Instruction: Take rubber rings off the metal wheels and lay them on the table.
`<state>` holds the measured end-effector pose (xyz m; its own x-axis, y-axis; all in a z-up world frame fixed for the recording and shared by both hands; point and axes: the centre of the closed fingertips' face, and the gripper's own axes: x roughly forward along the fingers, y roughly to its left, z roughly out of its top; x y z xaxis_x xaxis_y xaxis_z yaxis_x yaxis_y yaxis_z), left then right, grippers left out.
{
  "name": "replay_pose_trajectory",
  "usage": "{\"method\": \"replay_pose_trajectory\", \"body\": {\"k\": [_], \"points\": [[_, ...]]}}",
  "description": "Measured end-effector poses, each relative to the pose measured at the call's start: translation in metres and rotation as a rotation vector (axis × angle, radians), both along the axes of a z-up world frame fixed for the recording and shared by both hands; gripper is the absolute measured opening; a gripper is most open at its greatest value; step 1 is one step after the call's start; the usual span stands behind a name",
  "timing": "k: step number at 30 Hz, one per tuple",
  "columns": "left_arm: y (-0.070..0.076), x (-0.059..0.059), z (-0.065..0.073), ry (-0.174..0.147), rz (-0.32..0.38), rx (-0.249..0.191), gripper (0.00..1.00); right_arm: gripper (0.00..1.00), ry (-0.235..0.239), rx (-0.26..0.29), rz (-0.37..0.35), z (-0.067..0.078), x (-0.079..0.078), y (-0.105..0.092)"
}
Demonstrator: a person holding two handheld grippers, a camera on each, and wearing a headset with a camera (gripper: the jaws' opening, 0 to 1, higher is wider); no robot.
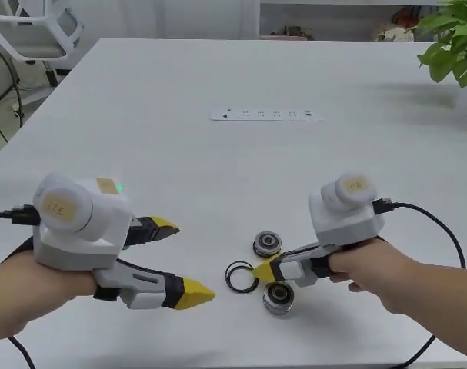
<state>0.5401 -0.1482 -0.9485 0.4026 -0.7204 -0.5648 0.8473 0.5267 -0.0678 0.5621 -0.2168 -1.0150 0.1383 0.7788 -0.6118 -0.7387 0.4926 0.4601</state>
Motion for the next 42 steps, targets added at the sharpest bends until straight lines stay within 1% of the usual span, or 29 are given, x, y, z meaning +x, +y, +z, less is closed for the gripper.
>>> {"method": "replay_pose_trajectory", "body": {"k": [2, 4, 9, 12, 14, 16, 19, 23, 25, 27, 29, 34, 42], "points": [[-0.001, -0.001, 0.0, 0.002, -0.002, 0.001, 0.71, 0.01, -0.007, -0.004, 0.002, 0.0, 0.0, -0.001], [-0.001, -0.001, -0.001, 0.005, -0.006, 0.002, 0.71, 0.02, -0.005, 0.004, -0.001, 0.001, 0.0, -0.001], [-0.002, -0.001, -0.002, 0.014, -0.009, 0.002, 0.71, 0.07, -0.018, 0.013, 0.002, 0.005, 0.0, 0.0], [-0.002, -0.001, -0.002, 0.016, -0.01, 0.003, 0.71, 0.12, -0.019, 0.024, 0.005, 0.008, 0.001, 0.0], [-0.002, 0.0, -0.002, 0.019, -0.011, 0.003, 0.71, 0.16, -0.028, 0.027, 0.011, 0.01, 0.0, 0.001], [-0.002, 0.0, -0.002, 0.021, -0.01, 0.005, 0.7, 0.18, -0.046, 0.023, 0.022, 0.012, 0.0, 0.0], [-0.002, 0.001, -0.002, 0.023, -0.009, 0.004, 0.7, 0.19, -0.058, 0.024, 0.026, 0.015, 0.001, -0.002], [-0.003, 0.003, -0.001, 0.026, -0.004, 0.004, 0.7, 0.19, -0.081, 0.031, 0.022, 0.02, 0.006, -0.006], [-0.005, 0.005, 0.0, 0.025, -0.002, 0.002, 0.7, 0.2, -0.091, 0.038, 0.018, 0.024, 0.009, -0.009], [-0.007, 0.008, 0.001, 0.025, 0.0, -0.004, 0.7, 0.2, -0.12, 0.042, 0.022, 0.028, 0.012, -0.012], [-0.009, 0.011, 0.002, 0.025, -0.001, -0.006, 0.7, 0.2, -0.141, 0.034, 0.027, 0.029, 0.014, -0.016], [-0.012, 0.021, 0.002, 0.027, 0.002, -0.011, 0.7, 0.22, -0.169, 0.035, 0.022, 0.034, 0.017, -0.024], [-0.019, 0.037, 0.001, 0.029, 0.018, -0.014, 0.68, 0.24, -0.223, 0.008, 0.032, 0.035, 0.023, -0.034]]}}
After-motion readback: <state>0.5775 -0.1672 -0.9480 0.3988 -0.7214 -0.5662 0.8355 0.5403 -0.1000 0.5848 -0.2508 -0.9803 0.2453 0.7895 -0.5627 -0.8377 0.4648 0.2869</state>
